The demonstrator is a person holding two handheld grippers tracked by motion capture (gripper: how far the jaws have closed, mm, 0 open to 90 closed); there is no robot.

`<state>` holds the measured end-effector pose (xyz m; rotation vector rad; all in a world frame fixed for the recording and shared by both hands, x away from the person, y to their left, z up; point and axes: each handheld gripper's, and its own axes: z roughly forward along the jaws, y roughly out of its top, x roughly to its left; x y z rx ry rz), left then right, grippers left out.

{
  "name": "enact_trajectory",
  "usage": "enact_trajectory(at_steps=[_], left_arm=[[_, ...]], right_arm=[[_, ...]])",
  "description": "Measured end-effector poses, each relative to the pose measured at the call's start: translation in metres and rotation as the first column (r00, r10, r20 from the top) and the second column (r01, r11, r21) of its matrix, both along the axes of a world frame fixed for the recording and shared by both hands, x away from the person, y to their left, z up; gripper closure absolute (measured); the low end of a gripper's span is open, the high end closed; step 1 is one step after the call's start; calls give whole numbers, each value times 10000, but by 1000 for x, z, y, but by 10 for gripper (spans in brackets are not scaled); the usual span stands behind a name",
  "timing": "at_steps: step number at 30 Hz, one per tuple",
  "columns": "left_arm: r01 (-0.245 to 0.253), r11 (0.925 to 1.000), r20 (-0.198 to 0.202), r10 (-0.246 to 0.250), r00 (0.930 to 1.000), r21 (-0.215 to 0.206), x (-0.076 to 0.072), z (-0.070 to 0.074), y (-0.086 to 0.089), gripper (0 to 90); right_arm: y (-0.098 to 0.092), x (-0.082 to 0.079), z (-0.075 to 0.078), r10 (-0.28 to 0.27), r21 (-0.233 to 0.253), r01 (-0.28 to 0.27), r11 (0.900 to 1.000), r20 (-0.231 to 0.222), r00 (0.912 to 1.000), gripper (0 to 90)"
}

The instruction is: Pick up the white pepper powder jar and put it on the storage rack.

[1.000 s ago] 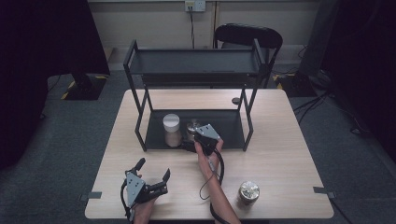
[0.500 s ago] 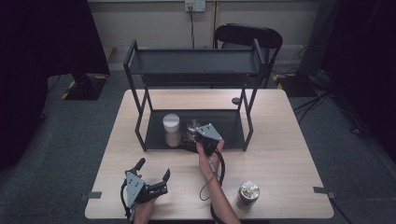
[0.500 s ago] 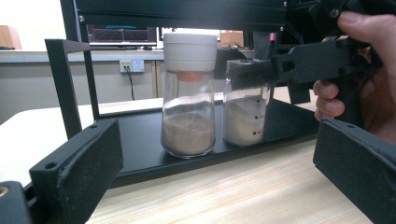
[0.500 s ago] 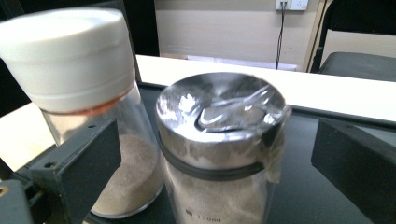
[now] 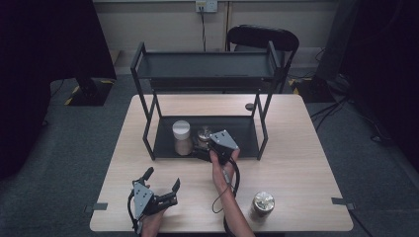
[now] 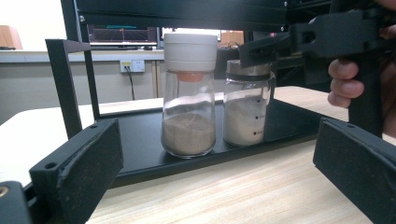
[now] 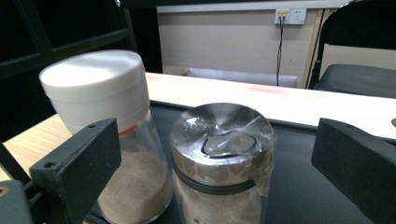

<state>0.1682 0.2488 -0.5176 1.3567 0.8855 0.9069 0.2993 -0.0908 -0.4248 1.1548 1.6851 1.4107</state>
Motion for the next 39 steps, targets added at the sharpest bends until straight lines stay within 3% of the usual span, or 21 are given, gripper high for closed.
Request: enact_trajectory(at_steps=[39], left_arm=[[-30,10000,-2,30,10000,0,0,0,0,8]], right_arm=[[-14,-48,33,259,233,-281,9993,875,9958,3]])
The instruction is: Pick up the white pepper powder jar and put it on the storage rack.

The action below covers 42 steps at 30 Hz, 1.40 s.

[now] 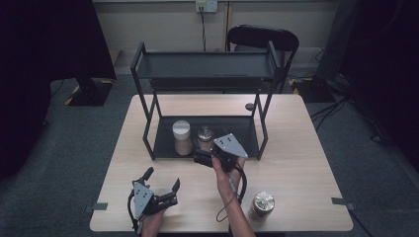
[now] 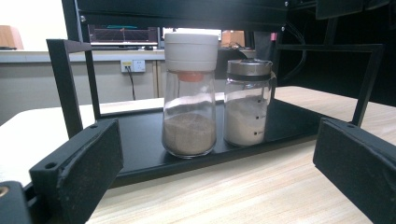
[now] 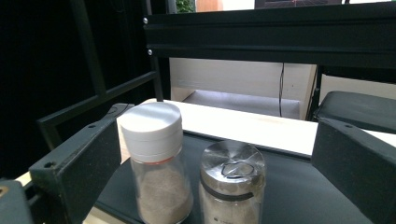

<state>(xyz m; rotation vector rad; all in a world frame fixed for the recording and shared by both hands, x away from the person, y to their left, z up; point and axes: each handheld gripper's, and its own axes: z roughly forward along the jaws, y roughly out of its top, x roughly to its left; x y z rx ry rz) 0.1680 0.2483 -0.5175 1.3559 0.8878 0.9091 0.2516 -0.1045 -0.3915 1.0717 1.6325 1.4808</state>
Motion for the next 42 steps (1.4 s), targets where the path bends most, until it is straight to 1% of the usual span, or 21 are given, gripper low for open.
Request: enact_trajectory(at_steps=[6,11,17,24,30,33,42], left_arm=[[-1,10000,-7,1,10000,3,0,0,0,8],[-12,10000,-8,12,10000,3,0,0,0,8],[-13,10000,-10,14,10000,18,0,0,0,8],[-16,10000,-4,16,10000,4,0,0,0,8],[-16,10000,-1,16,10000,2,0,0,0,8],[-26,10000,2,26,10000,-1,0,0,0,8],[-26,10000,0,26,10000,-1,0,0,0,8]], right_arm=[[-1,-11,6,136,17,-136,9999,225,9997,3],[-3,-21,14,257,53,-260,9996,431,9987,3],[-6,-32,22,367,-147,-359,9992,575,9977,3],[-17,-42,24,228,-198,-216,9996,626,9978,3],[-29,-50,24,22,-114,-14,9999,687,9976,3],[-35,-54,23,-48,22,46,10000,747,9972,3],[-49,-66,23,-158,-47,163,9999,894,9959,3]])
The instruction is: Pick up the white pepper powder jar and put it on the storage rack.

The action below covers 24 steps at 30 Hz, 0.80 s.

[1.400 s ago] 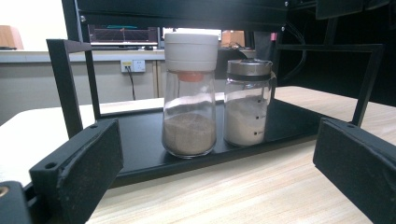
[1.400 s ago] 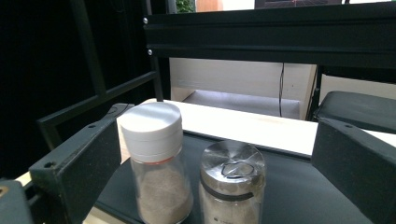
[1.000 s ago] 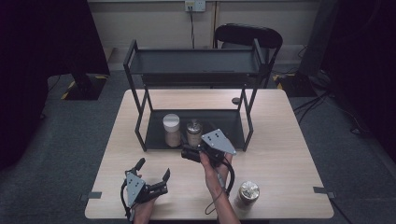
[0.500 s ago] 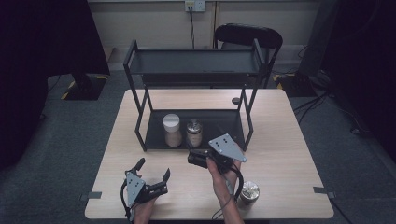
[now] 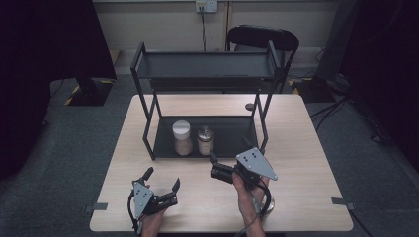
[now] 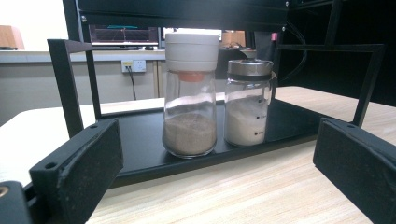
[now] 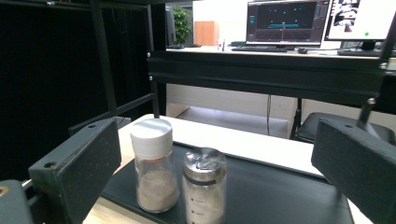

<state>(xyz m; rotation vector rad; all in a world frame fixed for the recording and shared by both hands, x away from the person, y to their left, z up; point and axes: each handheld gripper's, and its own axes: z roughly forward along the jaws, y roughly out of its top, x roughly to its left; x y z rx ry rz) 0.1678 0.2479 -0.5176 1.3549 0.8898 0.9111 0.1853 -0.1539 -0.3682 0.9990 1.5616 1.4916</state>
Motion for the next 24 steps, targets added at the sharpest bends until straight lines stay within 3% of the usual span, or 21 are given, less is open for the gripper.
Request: enact_trajectory(at_steps=[24], left_arm=[[-18,10000,4,18,10000,-4,0,0,0,7]], right_arm=[[-48,-30,-7,-1099,389,1083,9934,395,9932,0]])
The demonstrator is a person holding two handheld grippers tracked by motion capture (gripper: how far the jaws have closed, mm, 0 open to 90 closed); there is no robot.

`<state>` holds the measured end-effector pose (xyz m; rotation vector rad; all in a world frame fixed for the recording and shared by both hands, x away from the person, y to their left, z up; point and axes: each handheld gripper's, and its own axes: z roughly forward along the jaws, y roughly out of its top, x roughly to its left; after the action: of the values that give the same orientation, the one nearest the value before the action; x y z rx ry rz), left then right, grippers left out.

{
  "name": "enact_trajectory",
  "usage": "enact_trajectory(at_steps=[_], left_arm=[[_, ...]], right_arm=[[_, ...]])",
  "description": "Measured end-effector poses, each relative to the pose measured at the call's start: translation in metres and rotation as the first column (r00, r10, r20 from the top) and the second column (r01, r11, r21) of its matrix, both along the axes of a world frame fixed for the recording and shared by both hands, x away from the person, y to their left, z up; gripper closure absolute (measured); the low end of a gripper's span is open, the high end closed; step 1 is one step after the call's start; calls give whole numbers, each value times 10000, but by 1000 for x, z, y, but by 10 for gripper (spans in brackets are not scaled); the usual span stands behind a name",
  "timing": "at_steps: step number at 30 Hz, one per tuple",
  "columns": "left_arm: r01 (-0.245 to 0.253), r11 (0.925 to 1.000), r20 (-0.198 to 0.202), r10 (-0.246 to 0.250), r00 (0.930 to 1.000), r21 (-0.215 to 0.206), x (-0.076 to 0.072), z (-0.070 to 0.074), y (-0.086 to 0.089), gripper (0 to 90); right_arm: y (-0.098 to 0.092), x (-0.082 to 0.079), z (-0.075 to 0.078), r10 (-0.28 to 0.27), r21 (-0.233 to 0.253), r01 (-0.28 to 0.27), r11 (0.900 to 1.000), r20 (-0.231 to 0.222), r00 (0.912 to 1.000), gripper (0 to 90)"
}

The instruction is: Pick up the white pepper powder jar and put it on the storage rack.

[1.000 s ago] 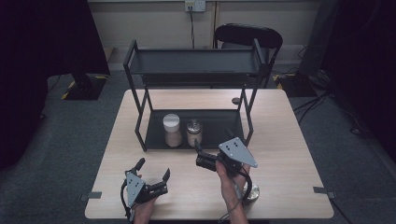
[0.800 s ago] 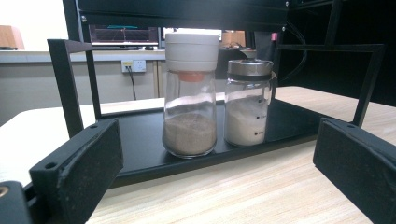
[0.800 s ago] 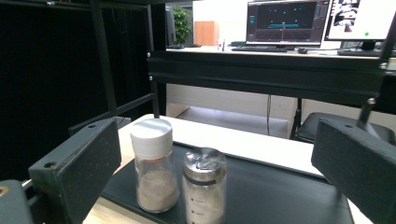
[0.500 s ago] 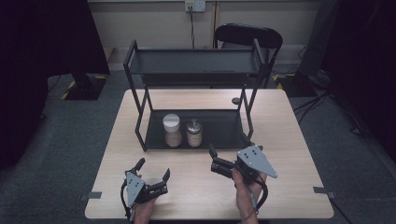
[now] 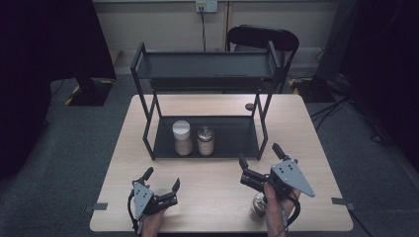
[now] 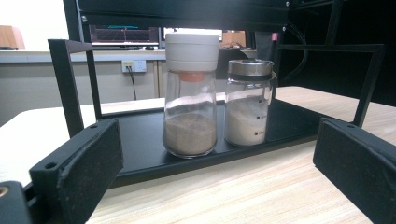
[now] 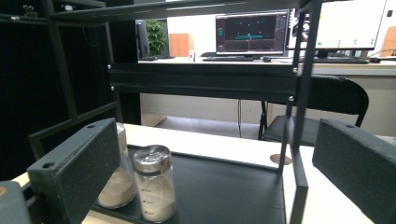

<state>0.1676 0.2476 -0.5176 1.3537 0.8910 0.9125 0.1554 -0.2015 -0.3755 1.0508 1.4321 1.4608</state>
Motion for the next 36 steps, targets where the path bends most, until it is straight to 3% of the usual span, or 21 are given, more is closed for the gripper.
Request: enact_trajectory(at_steps=[15,36], left_arm=[[-5,10000,-2,5,10000,0,0,0,0,8],[1,10000,-2,-1,10000,1,0,0,0,7]], right_arm=[[-22,-9,-17,-607,-39,609,9981,352,9975,0],[-37,-3,-47,-1363,0,1364,9907,140,9906,0]])
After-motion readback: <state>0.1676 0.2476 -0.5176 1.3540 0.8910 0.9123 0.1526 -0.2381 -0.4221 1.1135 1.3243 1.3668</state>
